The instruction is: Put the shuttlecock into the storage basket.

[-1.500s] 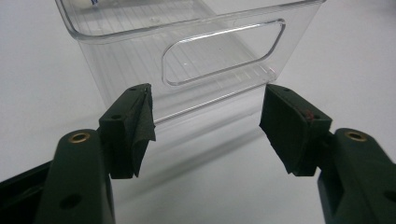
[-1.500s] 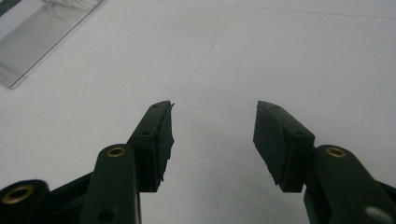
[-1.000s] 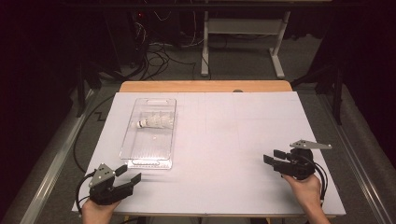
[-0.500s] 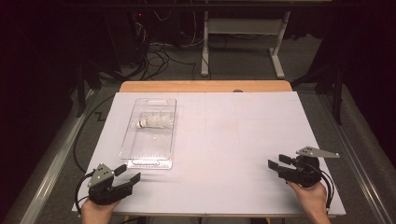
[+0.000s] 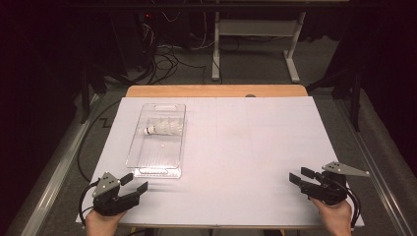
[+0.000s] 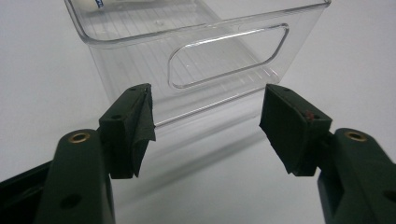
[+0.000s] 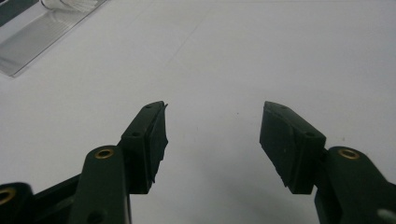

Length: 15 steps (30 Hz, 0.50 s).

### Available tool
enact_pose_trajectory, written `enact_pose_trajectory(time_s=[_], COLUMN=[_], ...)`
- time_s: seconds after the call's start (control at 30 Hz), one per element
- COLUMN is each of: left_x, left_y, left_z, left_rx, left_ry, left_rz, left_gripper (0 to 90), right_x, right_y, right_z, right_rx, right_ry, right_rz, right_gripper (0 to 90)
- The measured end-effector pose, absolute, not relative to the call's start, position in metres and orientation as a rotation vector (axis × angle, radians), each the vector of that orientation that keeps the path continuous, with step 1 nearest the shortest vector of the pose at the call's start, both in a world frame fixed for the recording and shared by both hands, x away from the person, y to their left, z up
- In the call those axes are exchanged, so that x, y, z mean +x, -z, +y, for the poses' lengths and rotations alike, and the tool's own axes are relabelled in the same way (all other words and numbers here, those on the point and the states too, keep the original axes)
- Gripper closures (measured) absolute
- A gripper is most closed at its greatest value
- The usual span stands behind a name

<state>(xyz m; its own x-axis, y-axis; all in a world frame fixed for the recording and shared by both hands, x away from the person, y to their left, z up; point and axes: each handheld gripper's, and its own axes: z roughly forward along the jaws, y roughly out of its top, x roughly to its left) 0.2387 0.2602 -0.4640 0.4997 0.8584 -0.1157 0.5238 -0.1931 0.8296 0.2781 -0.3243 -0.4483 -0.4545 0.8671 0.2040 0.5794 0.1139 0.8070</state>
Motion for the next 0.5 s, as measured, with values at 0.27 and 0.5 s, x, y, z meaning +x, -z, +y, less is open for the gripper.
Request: enact_pose_trajectory(time_s=[0.27, 0.5], left_x=[0.239, 0.238], left_y=[0.464, 0.464], left_z=[0.26, 0.26], left_rx=[1.859, 1.855], left_ry=[-0.479, -0.476], left_rz=[1.149, 1.147], left_gripper=[35.9, 35.8], right_x=[0.271, 0.267], right_y=[0.452, 0.455], right_z=[-0.33, -0.334], right_rx=[1.413, 1.413], right_ry=[-1.286, -1.3], right_rz=[2.037, 2.012], right_gripper=[40.1, 39.5])
